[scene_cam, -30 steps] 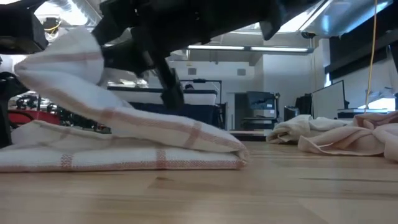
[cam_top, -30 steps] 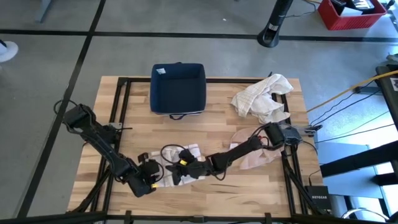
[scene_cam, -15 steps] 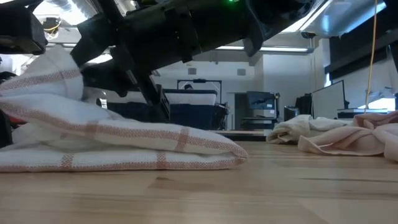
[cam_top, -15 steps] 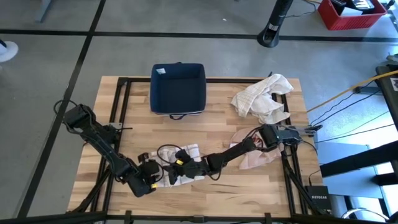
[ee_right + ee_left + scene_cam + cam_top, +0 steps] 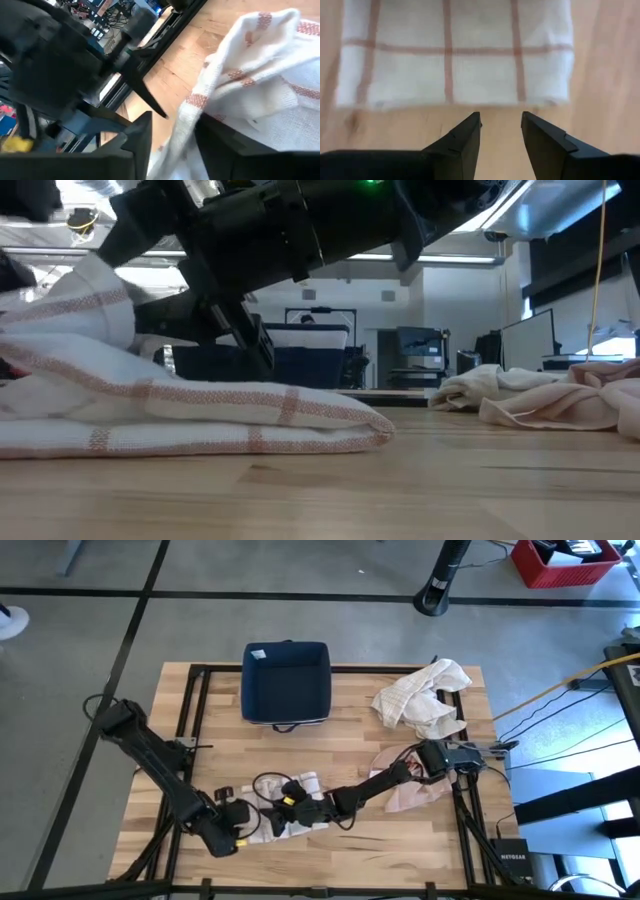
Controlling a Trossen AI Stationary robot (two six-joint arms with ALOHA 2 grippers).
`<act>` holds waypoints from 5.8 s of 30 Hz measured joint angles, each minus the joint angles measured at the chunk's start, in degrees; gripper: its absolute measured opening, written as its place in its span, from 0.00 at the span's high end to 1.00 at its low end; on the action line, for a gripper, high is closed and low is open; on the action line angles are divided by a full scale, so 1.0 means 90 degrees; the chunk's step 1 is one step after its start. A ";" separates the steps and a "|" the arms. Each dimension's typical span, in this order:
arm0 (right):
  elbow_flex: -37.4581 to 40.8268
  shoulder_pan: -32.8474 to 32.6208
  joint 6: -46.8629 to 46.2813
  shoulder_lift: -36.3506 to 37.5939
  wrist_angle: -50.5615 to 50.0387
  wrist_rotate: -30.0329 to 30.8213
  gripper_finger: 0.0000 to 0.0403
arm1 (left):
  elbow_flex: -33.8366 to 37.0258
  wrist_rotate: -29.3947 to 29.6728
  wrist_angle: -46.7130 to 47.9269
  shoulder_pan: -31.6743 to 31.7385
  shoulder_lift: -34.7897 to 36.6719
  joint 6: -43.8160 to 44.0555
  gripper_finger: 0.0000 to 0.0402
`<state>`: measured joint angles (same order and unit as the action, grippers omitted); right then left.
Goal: Fold towel
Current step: Fold the left white patterned towel, then fold the light brown towel
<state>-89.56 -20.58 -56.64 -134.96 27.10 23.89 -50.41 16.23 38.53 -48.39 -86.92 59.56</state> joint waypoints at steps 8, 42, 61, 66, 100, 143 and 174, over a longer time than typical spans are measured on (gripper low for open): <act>0.0002 0.0000 -0.0006 0.0000 0.0325 -0.0004 0.54 | -0.0365 0.0076 0.0657 -0.0076 0.1208 0.0284 0.66; 0.0007 -0.0397 0.4355 0.0478 -0.3386 -0.0123 0.55 | -0.0355 0.1570 -0.1528 0.0198 -0.0941 -0.0627 0.66; -0.0158 -0.0392 0.4672 0.1361 -0.4733 -0.0405 0.55 | -0.0365 0.0898 -0.1404 0.0415 -0.0118 -0.0252 0.66; 0.0028 -0.0521 0.4195 0.1569 -0.5299 -0.0449 0.55 | -0.0221 0.1369 -0.1334 0.0842 -0.0181 -0.0856 0.66; 0.0129 0.0674 0.5002 0.2021 -0.4644 -0.1562 0.55 | -0.0477 0.2381 0.0064 -0.0592 -0.0164 0.2324 0.66; 0.1963 -0.0716 -0.4223 0.2807 -0.9589 0.0270 0.55 | -0.0372 0.2671 -0.0798 0.0661 0.0021 -0.0581 0.66; 0.0428 -0.0384 0.1242 0.3060 -0.6806 0.0361 0.99 | -0.0377 0.2661 -0.1341 0.1182 0.0015 -0.2743 0.66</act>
<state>-85.70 -24.03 -45.46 -107.41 -34.15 27.14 -53.80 40.18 26.46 -37.76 -86.78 34.87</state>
